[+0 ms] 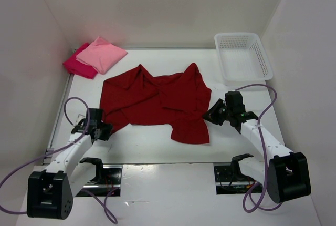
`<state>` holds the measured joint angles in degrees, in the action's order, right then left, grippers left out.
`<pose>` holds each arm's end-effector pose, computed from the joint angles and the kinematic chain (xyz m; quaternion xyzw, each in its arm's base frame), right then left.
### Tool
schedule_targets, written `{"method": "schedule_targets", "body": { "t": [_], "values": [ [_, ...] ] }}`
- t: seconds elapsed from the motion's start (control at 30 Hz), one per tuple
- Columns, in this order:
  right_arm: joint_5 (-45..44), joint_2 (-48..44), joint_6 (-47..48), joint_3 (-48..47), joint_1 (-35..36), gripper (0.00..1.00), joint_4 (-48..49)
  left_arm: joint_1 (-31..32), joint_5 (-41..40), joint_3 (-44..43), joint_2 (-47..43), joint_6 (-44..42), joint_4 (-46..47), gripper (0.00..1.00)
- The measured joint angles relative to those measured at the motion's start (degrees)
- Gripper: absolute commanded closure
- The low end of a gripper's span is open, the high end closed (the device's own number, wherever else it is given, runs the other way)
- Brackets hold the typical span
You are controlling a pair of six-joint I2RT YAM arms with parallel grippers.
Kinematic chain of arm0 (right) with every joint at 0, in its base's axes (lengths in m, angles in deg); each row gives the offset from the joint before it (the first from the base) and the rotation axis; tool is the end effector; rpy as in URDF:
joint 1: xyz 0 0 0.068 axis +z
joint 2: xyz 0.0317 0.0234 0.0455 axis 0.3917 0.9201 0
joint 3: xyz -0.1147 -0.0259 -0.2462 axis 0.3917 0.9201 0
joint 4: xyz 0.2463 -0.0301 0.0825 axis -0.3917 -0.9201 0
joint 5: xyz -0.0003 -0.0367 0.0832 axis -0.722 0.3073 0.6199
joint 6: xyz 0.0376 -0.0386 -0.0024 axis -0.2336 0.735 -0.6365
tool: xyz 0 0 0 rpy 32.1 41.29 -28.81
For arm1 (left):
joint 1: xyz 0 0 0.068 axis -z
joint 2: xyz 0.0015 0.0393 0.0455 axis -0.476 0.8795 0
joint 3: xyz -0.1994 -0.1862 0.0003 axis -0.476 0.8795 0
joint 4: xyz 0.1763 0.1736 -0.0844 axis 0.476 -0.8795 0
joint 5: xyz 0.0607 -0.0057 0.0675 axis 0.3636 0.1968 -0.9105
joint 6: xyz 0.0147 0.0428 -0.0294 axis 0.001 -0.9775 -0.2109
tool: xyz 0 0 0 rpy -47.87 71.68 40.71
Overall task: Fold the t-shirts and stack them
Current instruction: Flatten out the tshirt
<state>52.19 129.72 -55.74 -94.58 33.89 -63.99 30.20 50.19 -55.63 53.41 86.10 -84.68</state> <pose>0.2016 0.0490 0.1948 0.2636 0.8853 0.2974 0.2414 0.1616 0.0005 0.1578 -0.6123 0.7375 -0.1185 0.2591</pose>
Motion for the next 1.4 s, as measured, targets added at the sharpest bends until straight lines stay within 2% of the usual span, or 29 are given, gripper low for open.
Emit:
{"method": "schedule_targets", "body": {
  "t": [0.1, 0.17, 0.4, 0.47, 0.63, 0.67, 0.7, 0.77, 0.8, 0.83, 0.87, 0.93, 1.0, 1.03, 1.2, 1.33, 1.4],
  "values": [
    [0.1, 0.0, 0.2, 0.0, 0.0, 0.78, 0.0, -1.1, 0.0, 0.0, 1.6, -0.6, 1.2, 0.68],
    [0.1, 0.0, 0.2, -0.1, 0.0, 0.76, 0.0, -1.7, 0.4, -0.3, 4.2, -0.8, 2.3, 0.75],
    [0.0, 0.0, 0.4, -0.2, 0.0, 0.56, -0.5, -2.1, 0.8, -0.5, 5.6, -2.9, 4.5, 0.95],
    [-0.2, 0.0, 0.4, -0.5, 0.0, 0.44, -0.7, -2.1, 1.0, -0.7, 5.6, -3.7, 4.6, 1.0],
    [-1.1, 0.0, 0.5, -0.7, 0.0, 0.26, -1.2, -3.8, 0.6, -7.6, 7.1, -9.1, 2.9, 1.0],
    [-1.3, 0.0, 0.5, -0.7, 0.0, 0.07, -1.3, -4.2, 0.2, -10.0, 7.3, -10.6, 2.9, 1.0],
    [-1.6, 0.0, 0.3, -0.7, 0.0, 0.05, -1.3, -4.5, -0.2, -12.2, 7.5, -11.6, 3.2, 1.0],
    [-2.1, 0.0, 0.3, -0.7, 0.0, 0.06, -1.3, -5.0, -1.0, -16.9, 8.3, -14.8, 4.6, 1.0],
    [-2.3, 0.0, 0.3, -0.7, 0.0, 0.11, -1.4, -5.0, -1.4, -19.3, 9.2, -16.5, 5.2, 1.0],
    [-2.6, 0.0, 0.3, -0.7, 0.0, 0.18, -1.5, -5.1, -1.7, -21.4, 10.3, -18.1, 5.7, 1.0],
    [-2.8, 0.0, 0.1, -0.6, 0.0, 0.31, -1.5, -5.4, -1.8, -23.6, 11.8, -20.2, 6.4, 1.0],
    [-3.3, 0.0, -0.5, -0.2, 0.0, 0.48, -1.8, -6.4, -1.5, -28.1, 15.5, -23.7, 7.1, 1.0],
    [-4.0, -0.1, -1.3, 0.8, 0.2, 0.63, -2.1, -9.1, 0.8, -32.7, 20.5, -27.5, 8.4, 1.0],
    [-4.3, -0.2, -1.5, 1.2, 0.3, 0.65, -2.5, -10.9, 2.2, -34.6, 23.1, -28.9, 9.2, 1.0],
    [-6.3, -0.3, -4.1, 3.7, 2.9, 0.66, -3.6, -19.6, 7.6, -41.1, 34.8, -31.9, 11.5, 1.0],
    [-8.5, -0.5, -7.1, 4.8, 8.2, 0.55, -5.5, -21.3, 10.0, -44.1, 40.2, -32.1, 11.5, 1.0],
    [-8.6, -1.2, -8.3, 5.6, 10.2, 0.53, -5.6, -21.6, 11.6, -46.4, 42.2, -32.0, 11.8, 1.0]
  ]
}}
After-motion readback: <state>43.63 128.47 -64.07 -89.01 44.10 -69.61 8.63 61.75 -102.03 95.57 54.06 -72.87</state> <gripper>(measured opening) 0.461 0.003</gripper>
